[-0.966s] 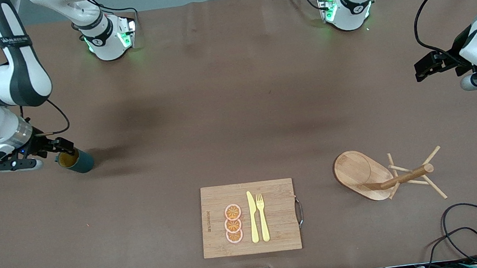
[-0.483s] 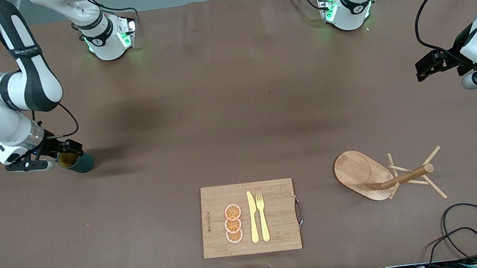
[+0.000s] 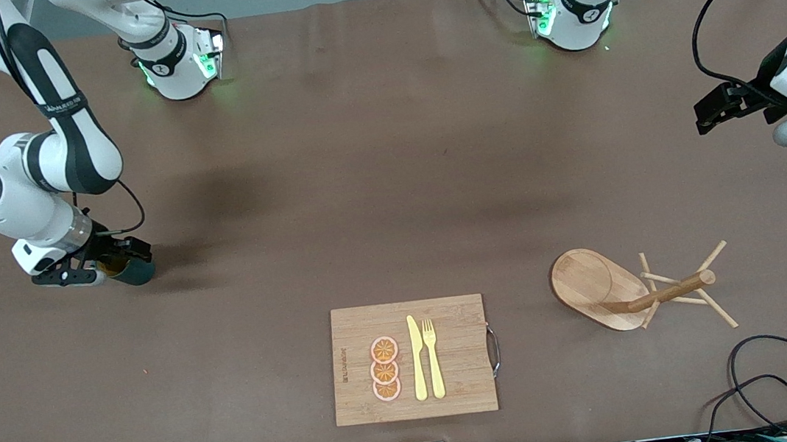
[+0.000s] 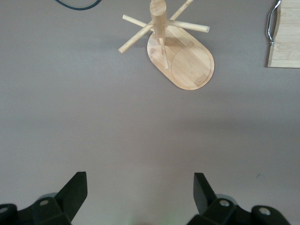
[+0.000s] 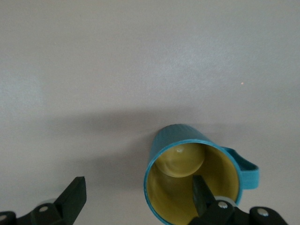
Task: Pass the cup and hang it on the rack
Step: 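Close the right gripper on the teal mug's rim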
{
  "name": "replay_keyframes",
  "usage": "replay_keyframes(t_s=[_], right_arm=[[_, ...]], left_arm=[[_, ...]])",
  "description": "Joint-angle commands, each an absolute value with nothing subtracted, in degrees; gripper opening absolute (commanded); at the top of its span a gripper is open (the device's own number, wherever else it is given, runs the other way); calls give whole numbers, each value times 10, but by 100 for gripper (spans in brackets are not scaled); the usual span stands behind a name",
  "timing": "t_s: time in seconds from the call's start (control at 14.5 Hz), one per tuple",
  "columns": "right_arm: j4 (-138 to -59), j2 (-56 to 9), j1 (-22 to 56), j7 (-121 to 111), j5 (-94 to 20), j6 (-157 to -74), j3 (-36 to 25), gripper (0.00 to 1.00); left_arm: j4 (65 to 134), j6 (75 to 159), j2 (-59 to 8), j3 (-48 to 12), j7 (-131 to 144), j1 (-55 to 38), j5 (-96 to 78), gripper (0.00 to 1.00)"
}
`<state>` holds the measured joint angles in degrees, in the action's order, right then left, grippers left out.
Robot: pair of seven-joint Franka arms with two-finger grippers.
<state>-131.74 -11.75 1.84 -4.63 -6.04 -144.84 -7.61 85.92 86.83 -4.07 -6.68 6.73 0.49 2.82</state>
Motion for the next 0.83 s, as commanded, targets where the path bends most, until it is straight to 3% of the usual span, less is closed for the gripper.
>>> replay_keyframes(t_s=[0.0, 0.21, 0.34, 0.69, 0.76], right_arm=[[-1331, -127, 22, -47, -81, -1477, -74, 100], [-1330, -145, 20, -47, -82, -1505, -74, 100], [-1329, -155, 18, -47, -82, -1518, -74, 93], [-1329, -155, 18, -49, -82, -1520, -74, 43], [-1329, -155, 18, -49, -82, -1520, -74, 37]], left_arm=[[846, 862, -46, -70, 60, 9, 37, 100], [846, 862, -46, -70, 58, 9, 36, 100], [846, 862, -46, -70, 55, 9, 34, 100], [846, 862, -46, -70, 56, 4, 31, 100], [846, 862, -46, -70, 56, 8, 31, 100]])
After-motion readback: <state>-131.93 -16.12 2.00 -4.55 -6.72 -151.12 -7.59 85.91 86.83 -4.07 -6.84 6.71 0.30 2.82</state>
